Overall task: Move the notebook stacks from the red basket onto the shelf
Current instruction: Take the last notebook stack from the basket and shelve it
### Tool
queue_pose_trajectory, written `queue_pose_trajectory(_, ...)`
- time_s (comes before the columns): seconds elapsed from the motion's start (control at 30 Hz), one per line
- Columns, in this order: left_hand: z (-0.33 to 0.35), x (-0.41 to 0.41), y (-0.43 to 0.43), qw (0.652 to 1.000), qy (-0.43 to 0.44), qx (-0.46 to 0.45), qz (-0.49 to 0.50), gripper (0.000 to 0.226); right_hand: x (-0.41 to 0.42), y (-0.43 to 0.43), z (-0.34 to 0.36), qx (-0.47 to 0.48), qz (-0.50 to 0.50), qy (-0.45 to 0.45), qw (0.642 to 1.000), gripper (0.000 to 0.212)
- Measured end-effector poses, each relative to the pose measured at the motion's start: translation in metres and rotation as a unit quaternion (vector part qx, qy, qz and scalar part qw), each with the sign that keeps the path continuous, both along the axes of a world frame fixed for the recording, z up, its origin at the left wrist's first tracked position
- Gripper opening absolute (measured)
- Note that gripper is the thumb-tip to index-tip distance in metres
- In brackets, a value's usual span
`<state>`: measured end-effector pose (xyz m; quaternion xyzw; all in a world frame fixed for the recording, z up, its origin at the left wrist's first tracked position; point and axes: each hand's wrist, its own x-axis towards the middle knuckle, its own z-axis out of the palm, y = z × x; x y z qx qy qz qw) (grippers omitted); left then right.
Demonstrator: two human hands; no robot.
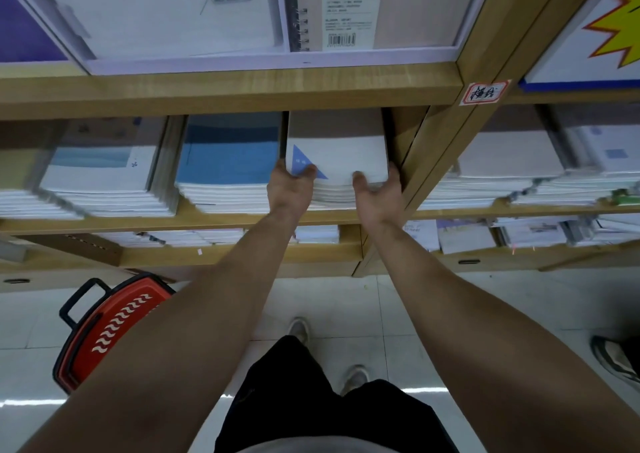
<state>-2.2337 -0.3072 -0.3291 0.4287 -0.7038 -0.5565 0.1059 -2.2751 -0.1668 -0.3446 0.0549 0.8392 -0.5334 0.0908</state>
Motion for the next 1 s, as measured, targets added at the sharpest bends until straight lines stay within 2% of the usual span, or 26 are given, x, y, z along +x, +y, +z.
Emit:
queue_pose_trajectory(0.13, -0.008, -0.006, -0.004, 0.999, 0.017, 0.039, 0.003, 0.041, -0.005, 0.001, 0.000, -0.005, 0.005, -0.009, 1.000, 0.065)
queue_pose_trajectory(0.37, -0.014, -0.004, 0.006, 0.998, 0.043, 0.048, 0.003, 0.042, 0.025, 0.025, -0.002, 0.022, 0.075, -0.008, 0.997, 0.079)
queue_pose_trajectory(0.47, -0.010, -0.010, 0.008, 0.998, 0.029, 0.060, 0.021, 0.045, 0.030, 0.036, 0.006, 0.022, 0.109, -0.005, 0.994, 0.070)
queue_pose_trajectory(0.6, -0.004, -0.013, 0.012, 0.999, 0.006, 0.042, -0.008, 0.043, 0.036, 0.064, 0.021, 0.082, 0.168, 0.026, 0.982, 0.056)
queue_pose_trajectory(0.73, -0.007, -0.001, 0.002, 0.994, 0.049, 0.057, -0.076, 0.047, 0.026, 0.059, 0.042, 0.160, 0.198, 0.067, 0.965, 0.064)
queue_pose_trajectory(0.87, -0.030, 0.028, -0.003, 0.986, 0.064, 0.060, -0.140, 0.061, 0.010, 0.028, 0.060, 0.223, 0.250, 0.152, 0.930, 0.066)
queue_pose_trajectory(1.0, -0.063, 0.047, 0.000, 0.984, 0.028, 0.038, -0.169, 0.083, -0.009, 0.002, 0.051, 0.336, 0.351, 0.200, 0.851, 0.071)
